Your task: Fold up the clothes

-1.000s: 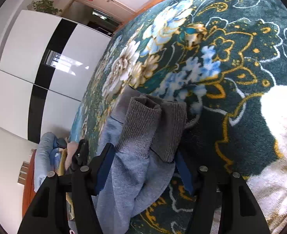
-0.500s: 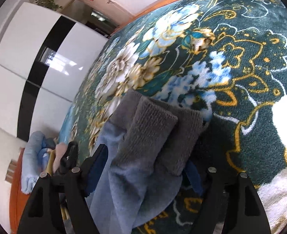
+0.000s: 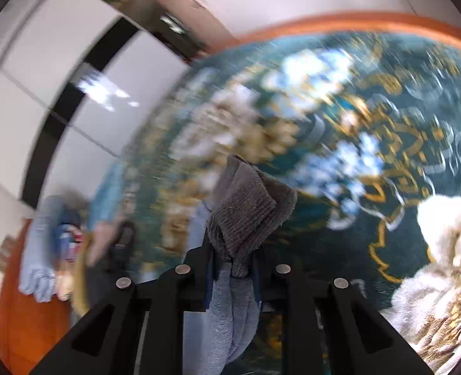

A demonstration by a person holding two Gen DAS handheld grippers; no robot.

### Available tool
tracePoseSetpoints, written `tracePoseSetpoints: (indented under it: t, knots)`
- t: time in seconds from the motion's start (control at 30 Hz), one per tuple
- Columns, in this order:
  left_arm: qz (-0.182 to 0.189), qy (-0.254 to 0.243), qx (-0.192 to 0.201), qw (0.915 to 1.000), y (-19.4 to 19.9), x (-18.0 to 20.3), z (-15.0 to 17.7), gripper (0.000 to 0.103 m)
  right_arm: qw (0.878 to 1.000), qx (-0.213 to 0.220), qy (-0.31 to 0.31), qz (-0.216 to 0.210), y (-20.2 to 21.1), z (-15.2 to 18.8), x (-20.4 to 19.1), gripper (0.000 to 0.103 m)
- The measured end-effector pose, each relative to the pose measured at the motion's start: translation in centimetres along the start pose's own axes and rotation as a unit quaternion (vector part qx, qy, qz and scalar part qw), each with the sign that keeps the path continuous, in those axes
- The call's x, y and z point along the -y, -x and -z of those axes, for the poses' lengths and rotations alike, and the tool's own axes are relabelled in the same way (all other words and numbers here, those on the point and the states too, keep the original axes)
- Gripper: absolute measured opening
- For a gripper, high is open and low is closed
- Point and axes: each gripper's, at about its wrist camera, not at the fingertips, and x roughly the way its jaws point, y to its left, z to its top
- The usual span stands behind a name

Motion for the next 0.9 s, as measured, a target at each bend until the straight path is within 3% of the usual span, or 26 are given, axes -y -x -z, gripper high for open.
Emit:
tracePoseSetpoints:
  t: [0.1,0.17,0.23,0.33,0.47,0.57,0.73,0.9]
  knots:
    - [0.036,-0.039,0.029,0.9982,3.5,1.7,-0.3,0.019,0.997,0.033,0.010,-0.076,3.6,-0.4,-0.7,0.020]
    - [0.026,-0.066,0.034,0.9969,6.7,0.0,1.2,0.019,0.992,0.057,0.020,-0.113,6.0,-0.1,0.1,0.020]
    - [0.007,-0.071,0.013,0.9974,7.9,-2.6,2.8,0.019,0.993,0.060,0.022,-0.101,6.9,0.7,2.2,0.020]
    - [-0.012,-0.041,-0.032,0.9986,7.3,-6.2,3.5,0.019,0.998,0.011,-0.016,-0.051,5.1,3.0,7.7,0.020]
    - [-0.022,-0.019,-0.049,0.9984,7.2,-8.1,5.7,0.020,0.998,-0.041,-0.055,0.001,2.6,5.7,12.3,0.020]
    - [-0.018,-0.026,-0.055,0.9980,8.2,-7.4,5.6,0.022,0.997,-0.038,-0.071,-0.021,2.8,5.8,12.9,0.020]
    - [-0.033,-0.038,-0.061,0.9969,9.7,-7.2,6.3,0.034,0.998,-0.050,-0.028,0.008,3.0,5.4,11.1,0.025]
    - [-0.059,-0.042,-0.041,0.9965,11.6,-7.5,5.9,0.045,0.998,-0.041,-0.005,0.037,5.1,4.5,11.3,0.039]
